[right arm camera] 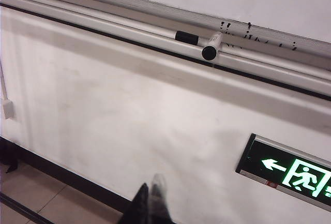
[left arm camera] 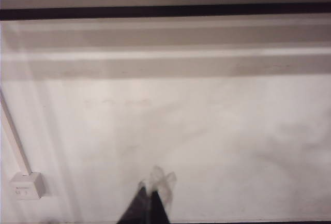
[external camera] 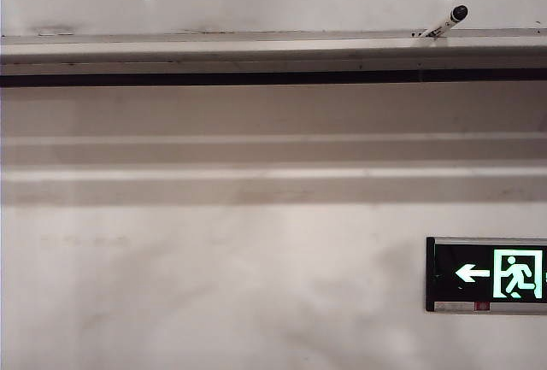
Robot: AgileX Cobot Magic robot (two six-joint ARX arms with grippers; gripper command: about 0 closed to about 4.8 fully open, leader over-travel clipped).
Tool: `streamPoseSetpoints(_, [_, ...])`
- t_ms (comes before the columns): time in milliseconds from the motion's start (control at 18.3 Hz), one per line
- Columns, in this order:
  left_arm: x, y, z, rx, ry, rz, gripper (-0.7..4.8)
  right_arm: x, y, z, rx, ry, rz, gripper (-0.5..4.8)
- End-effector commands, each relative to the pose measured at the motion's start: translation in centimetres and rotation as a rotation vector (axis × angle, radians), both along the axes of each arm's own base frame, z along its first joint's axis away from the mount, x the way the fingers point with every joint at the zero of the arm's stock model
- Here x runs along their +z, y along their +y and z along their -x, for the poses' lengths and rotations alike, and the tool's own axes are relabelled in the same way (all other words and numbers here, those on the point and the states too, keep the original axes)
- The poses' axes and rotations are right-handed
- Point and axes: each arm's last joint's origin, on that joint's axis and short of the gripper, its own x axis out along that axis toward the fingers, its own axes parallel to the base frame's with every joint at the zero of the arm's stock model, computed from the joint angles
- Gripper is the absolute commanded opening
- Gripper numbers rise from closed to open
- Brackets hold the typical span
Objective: Wipe the whiteboard clean using the black magnetic whiteboard eraser attached to the whiteboard.
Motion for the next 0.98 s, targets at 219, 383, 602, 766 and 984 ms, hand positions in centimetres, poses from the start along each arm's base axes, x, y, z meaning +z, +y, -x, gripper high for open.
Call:
streamPoseSetpoints(219, [0.1, 0.0, 0.0, 0.002, -0.010, 0.002, -0.05, -0.8, -0.2, -0.6, -0.108, -0.028, -0.020, -0.04])
streamPoseSetpoints(383, [0.1, 0.0, 0.0, 0.001, -0.011, 0.002, -0.05, -3.1, -1.0, -1.7, -0.272, -0.043, -0.026, -0.04])
streamPoseSetpoints(602, [0.1, 0.0, 0.0, 0.000, -0.011, 0.001, -0.05, -5.7, -1.8, -3.3, -0.292, -0.112, -0.073, -0.03])
streamPoseSetpoints(766, [0.1, 0.0, 0.0, 0.000, -0.010, 0.001, -0.05, -7.2, -2.1, -3.7, -0.309, -0.108, -0.129, 0.00])
streamPoseSetpoints(984, [0.1, 0.0, 0.0, 0.000, -0.010, 0.001, -0.05, -7.7, -2.2, -3.8, -0.370, -0.065, -0.121, 0.00])
